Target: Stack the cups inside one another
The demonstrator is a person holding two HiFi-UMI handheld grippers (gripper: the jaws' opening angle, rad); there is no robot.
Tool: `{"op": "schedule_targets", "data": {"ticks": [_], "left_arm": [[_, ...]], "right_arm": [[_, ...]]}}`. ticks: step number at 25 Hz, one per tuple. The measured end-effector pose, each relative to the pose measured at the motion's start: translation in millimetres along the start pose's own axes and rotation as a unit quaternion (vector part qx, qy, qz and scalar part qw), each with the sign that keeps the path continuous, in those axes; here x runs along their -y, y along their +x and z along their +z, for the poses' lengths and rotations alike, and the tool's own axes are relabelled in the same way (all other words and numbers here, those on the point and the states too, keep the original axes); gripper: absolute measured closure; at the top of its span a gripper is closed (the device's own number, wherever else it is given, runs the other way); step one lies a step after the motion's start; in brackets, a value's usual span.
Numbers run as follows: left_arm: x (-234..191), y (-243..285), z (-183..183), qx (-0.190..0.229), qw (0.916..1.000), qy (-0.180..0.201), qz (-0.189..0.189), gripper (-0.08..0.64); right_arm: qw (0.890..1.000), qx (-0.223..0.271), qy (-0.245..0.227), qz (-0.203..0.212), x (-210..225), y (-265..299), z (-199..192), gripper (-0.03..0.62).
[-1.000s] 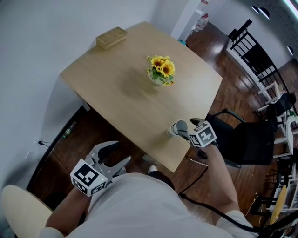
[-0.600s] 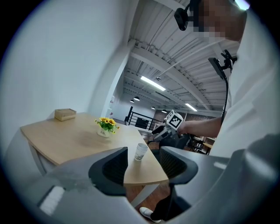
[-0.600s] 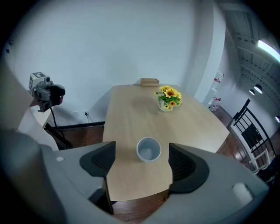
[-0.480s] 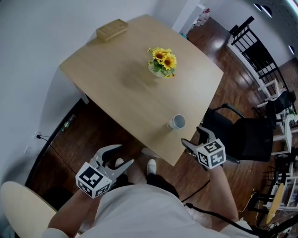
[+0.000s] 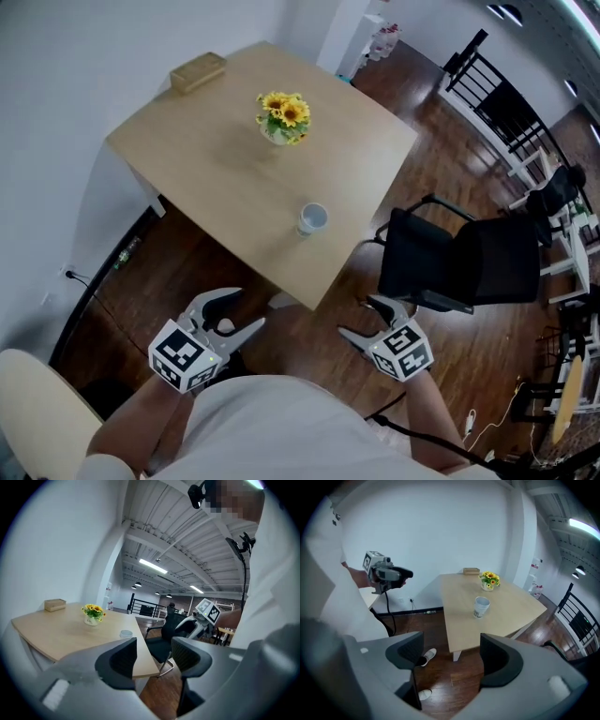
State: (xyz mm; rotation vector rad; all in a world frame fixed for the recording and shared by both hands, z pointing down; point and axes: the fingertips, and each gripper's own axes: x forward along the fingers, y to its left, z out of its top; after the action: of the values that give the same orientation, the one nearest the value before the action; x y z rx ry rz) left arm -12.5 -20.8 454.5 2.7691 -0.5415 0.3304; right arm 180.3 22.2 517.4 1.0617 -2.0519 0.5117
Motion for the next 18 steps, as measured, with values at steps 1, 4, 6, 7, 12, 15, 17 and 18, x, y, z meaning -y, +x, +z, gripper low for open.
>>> {"op": "schedule_targets", "data": {"ticks": [1, 4, 6, 7, 12, 15, 17, 18], "left_arm": [[18.0, 7.3, -0.9, 0.0, 1.0, 0.003, 0.001, 0.314], [80.7, 25.5, -5.5, 0.012, 0.9998, 0.001, 0.017, 0.316], [124.0, 31.4, -13.4, 0.017, 0.9993, -0.001, 0.034, 0.316], [144.6, 32.4, -19.1, 0.017, 0.9989, -0.003, 0.043, 0.315], [222.4, 14.2, -50.4, -0.003, 0.9967, -0.023, 0.078, 0.316], [242.8, -3.9, -63.1, -0.016, 0.9952, -0.027, 0.092, 0.316], [249.3, -10.5, -61.3, -0.014, 0.9948, -0.03, 0.096, 0.316], [252.8, -12.6, -58.1, -0.012, 0.9949, -0.027, 0.096, 0.316]], "right_arm": [[1.0, -0.003, -0.01, 0.004, -6.2, -7.9, -17.4, 0.217], [1.0, -0.001, -0.021, 0.018, -20.4, -37.0, -71.5, 0.218], [0.999, 0.013, -0.012, 0.031, -27.5, -61.1, -100.7, 0.217], [0.999, 0.021, -0.008, 0.038, -31.2, -72.6, -113.1, 0.217], [0.997, 0.03, -0.002, 0.068, -55.4, -115.7, -157.5, 0.216], [0.997, 0.041, -0.002, 0.071, -68.6, -135.6, -171.4, 0.216], [0.996, 0.052, 0.003, 0.066, -74.1, -145.6, -174.9, 0.216], [0.996, 0.057, 0.008, 0.064, -77.4, -150.4, -175.4, 0.216]]}}
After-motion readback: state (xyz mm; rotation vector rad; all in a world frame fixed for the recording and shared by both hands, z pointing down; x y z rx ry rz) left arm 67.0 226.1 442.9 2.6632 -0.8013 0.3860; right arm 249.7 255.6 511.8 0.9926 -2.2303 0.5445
